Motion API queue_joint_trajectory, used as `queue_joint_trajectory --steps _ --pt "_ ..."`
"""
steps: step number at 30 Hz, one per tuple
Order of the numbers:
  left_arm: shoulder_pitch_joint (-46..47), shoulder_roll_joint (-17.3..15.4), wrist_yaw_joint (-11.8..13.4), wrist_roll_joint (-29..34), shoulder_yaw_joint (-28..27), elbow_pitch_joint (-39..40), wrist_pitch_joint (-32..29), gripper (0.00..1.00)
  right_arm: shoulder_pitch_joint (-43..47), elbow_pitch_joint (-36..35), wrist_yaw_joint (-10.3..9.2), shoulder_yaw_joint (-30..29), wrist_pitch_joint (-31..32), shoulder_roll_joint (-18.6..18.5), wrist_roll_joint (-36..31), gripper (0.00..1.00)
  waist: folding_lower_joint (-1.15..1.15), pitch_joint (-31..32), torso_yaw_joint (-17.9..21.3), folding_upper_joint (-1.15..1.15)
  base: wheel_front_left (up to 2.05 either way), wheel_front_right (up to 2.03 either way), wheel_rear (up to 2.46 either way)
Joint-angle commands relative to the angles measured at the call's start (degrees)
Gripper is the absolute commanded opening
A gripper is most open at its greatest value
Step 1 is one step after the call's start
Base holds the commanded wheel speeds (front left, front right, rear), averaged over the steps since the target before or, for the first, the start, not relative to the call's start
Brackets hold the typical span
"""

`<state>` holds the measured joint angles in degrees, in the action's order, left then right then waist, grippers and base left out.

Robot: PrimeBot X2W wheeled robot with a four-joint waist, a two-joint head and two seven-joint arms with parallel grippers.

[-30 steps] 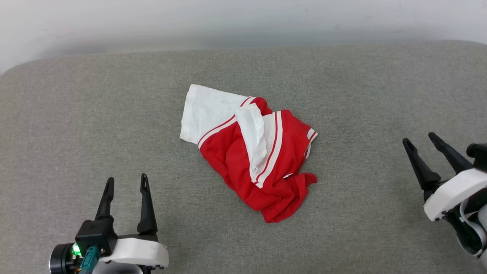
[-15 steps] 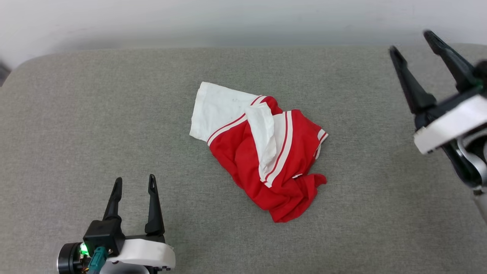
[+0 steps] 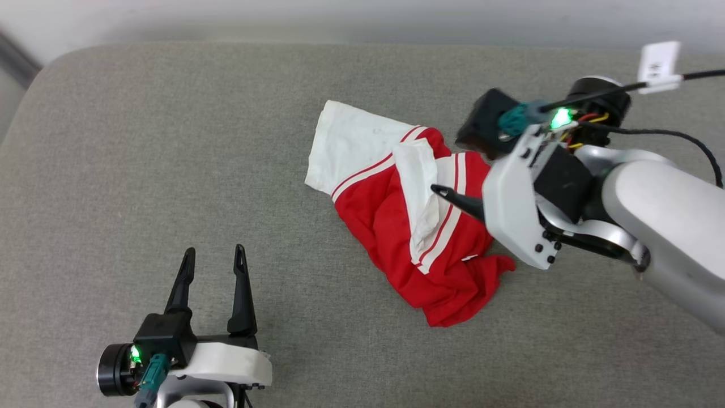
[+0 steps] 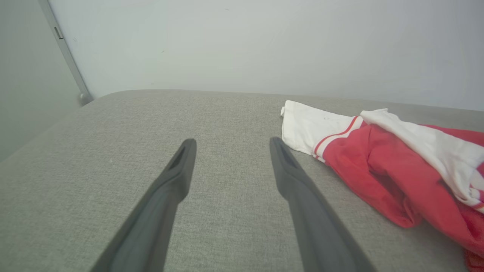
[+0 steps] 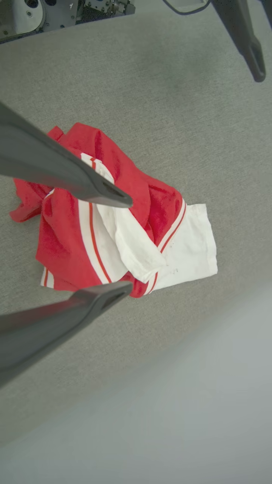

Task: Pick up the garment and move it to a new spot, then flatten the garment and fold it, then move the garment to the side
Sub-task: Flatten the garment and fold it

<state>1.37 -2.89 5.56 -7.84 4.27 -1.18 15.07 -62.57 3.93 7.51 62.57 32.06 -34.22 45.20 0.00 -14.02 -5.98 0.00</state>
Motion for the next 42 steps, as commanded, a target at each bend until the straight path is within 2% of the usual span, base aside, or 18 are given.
queue_joint_trajectory --steps 1,4,8,13,17,24,25,26,33,37,42 --pt "0.72 0.02 0.24 -0.32 0.1 0.1 0.15 1.0 -1.68 0.23 -0.04 1.19 0.91 0.16 0.83 1.0 0.0 -0.81 -0.62 0.0 0.0 0.0 0.0" --pt "1.52 0.02 0.3 -0.55 0.47 0.07 0.15 1.0 -5.13 1.68 -0.04 7.36 5.07 1.23 4.33 1.0 0.0 -2.02 -1.37 0.0 0.0 0.0 0.0" --pt "2.9 0.02 0.26 -1.19 1.21 -0.11 0.15 1.0 -7.22 3.88 -0.04 10.45 7.05 2.96 4.63 1.0 0.0 -4.17 -2.6 0.0 0.0 0.0 0.0" --pt "4.84 0.02 0.4 -2.04 1.89 -0.59 0.15 1.0 -3.95 4.84 -0.04 10.88 11.37 5.05 2.21 1.0 0.0 -6.81 -4.06 0.0 0.0 0.0 0.0" --pt "5.95 0.02 0.38 -2.49 2.09 -0.86 0.15 1.0 -1.36 3.89 -0.04 10.77 14.83 4.65 -1.25 1.0 0.0 -8.21 -4.69 0.0 0.0 0.0 0.0" --pt "6.78 0.02 0.22 -2.82 1.65 -1.3 0.15 1.0 1.2 5.07 -0.04 10.95 14.8 3.75 -4.69 1.0 0.0 -9.21 -4.48 0.0 0.0 0.0 0.0" --pt "6.78 0.02 0.17 -2.78 1.53 -1.4 0.15 1.0 1.07 5.11 -0.04 10.93 13.63 3.88 -4.78 0.25 0.0 -9.19 -4.33 0.0 0.0 0.0 0.0" --pt "6.73 0.02 0.15 -2.73 1.41 -1.53 0.15 1.0 0.95 5.18 -0.04 10.93 12.63 4.04 -4.54 0.0 0.0 -9.02 -4.1 0.0 0.0 0.0 0.0" --pt "4.96 0.02 -0.03 -1.91 0.09 -2.19 0.15 1.0 -1.85 4.67 -0.04 10.78 1.27 3.29 -1.53 0.0 0.0 -5.33 -2.07 0.0 0.0 0.0 0.0" --pt "3.45 0.01 0.11 -1.47 -0.96 -1.92 0.15 1.0 -2.74 4.29 -0.04 10.78 -6.93 0.67 1.14 0.0 0.0 -2.87 -0.7 0.0 0.0 0.0 0.0" --pt "1.27 0.02 0.24 -1.42 -1.85 -1.34 0.15 1.0 0.77 3.52 -0.04 8.48 -15.02 -4.89 3.51 0.0 0.0 -0.65 1.1 0.0 0.0 0.0 0.0"
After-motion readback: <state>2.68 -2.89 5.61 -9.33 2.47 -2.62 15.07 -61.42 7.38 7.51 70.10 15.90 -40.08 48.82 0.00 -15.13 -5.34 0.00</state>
